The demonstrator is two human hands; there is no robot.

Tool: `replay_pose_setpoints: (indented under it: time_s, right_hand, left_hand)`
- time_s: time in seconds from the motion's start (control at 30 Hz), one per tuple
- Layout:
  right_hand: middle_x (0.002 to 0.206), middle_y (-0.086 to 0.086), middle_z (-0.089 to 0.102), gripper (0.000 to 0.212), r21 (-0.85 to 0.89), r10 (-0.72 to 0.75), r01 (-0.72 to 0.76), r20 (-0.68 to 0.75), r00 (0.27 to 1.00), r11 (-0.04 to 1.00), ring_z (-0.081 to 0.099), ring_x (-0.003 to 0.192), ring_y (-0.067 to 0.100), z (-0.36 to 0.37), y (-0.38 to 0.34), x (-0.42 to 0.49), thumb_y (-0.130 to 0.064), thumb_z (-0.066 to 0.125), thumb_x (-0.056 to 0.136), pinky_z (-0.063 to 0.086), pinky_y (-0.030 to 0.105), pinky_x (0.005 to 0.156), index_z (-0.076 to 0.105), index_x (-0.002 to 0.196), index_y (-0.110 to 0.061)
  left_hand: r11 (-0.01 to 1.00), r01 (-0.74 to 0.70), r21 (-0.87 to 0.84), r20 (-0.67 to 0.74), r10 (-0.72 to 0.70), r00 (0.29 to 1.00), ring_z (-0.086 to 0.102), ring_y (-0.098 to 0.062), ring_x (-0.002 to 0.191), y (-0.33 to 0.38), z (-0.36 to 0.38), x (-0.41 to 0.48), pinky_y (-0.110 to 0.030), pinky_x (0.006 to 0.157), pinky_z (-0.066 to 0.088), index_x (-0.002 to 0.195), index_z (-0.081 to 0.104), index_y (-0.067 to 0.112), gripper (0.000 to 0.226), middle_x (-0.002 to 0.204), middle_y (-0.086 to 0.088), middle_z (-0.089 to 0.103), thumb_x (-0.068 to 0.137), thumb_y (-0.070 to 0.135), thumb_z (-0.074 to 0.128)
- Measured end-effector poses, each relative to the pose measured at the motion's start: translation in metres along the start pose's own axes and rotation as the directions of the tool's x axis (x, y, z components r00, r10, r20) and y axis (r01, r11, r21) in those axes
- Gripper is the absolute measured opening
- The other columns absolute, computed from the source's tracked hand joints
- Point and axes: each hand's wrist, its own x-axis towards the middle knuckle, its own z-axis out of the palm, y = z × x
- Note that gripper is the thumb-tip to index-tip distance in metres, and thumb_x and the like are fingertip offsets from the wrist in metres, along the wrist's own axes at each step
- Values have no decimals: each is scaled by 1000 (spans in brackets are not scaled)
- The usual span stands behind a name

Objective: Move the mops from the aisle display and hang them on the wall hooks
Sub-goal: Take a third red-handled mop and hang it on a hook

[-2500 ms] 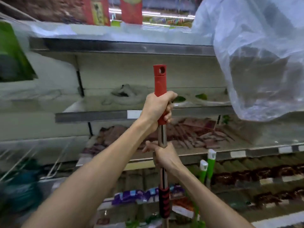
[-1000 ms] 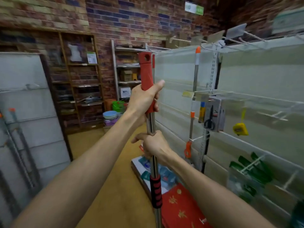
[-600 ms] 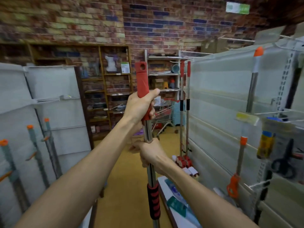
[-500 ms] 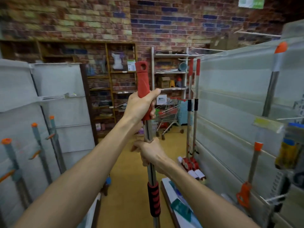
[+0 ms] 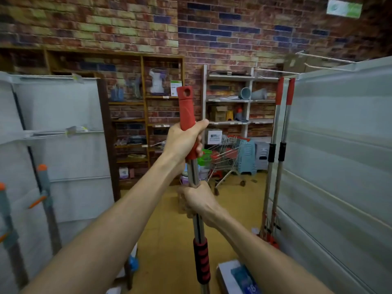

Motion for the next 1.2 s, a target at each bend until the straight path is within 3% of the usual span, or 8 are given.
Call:
replay_pose_setpoints:
  time_s: [0.2,0.33,0.47,0.63,0.8,0.93,1.03,1.2]
  right_hand:
    - [47,-3,35,33,-21,-28,27,-79,996,999,32,35,11,0,-16,121,-12,60,87,31,20,39,40,63,-20]
    - [47,-3,39,25,-36,-27,21,-155,988,999,38,39,15,0,-13,192,-19,62,86,36,25,47,44,69,-17]
    - [59,5,38,20,-42,-48,41,-204,978,998,38,59,24,3,-5,264,-26,62,75,37,39,60,43,70,-20]
    - [53,1,42,20,-15,-43,41,-202,978,999,41,50,23,2,10,363,-20,62,83,42,39,56,49,70,-16]
    - [38,-7,42,21,-6,-24,24,-179,984,1000,41,38,18,-7,16,463,-18,63,87,42,35,52,53,69,-11]
    - [42,-2,41,23,16,-16,20,-200,980,1000,40,36,18,-25,13,528,-15,62,87,38,30,46,50,67,-13]
    - [42,1,37,30,-7,-6,4,-255,967,1000,37,38,20,-40,14,566,-13,60,84,36,32,49,43,59,-16]
    - [48,2,42,23,-1,14,-15,-384,923,1000,39,34,16,-80,18,613,-16,63,85,35,26,44,48,68,-13]
  left_hand:
    - [999,-6,-38,92,9,996,43,-14,43,-24,-20,119,-28,45,42,83,56,14,22,53,5,49,91,24,74]
    - [999,3,-46,121,3,993,44,-13,42,-47,-26,186,-26,43,43,90,58,13,21,55,4,50,91,25,74]
    - [998,1,-67,144,8,990,43,-12,40,-81,-34,254,-25,41,41,95,58,10,21,55,4,49,91,24,74]
    - [999,-14,-51,135,21,991,43,-11,39,-127,-51,346,-26,42,41,106,58,8,29,52,6,49,90,25,74]
    - [999,9,-51,139,-2,990,42,-12,39,-163,-58,439,-25,42,40,103,57,8,25,53,5,48,91,24,73]
    - [997,14,-73,174,-1,985,41,-12,40,-182,-51,505,-25,42,39,96,57,10,22,53,5,47,91,24,73]
    - [996,16,-92,220,5,975,41,-12,39,-194,-39,543,-24,41,37,94,56,10,20,53,4,46,92,22,72]
    - [988,40,-151,343,14,939,40,-11,37,-217,-1,597,-23,39,37,82,54,13,23,52,4,46,92,22,72]
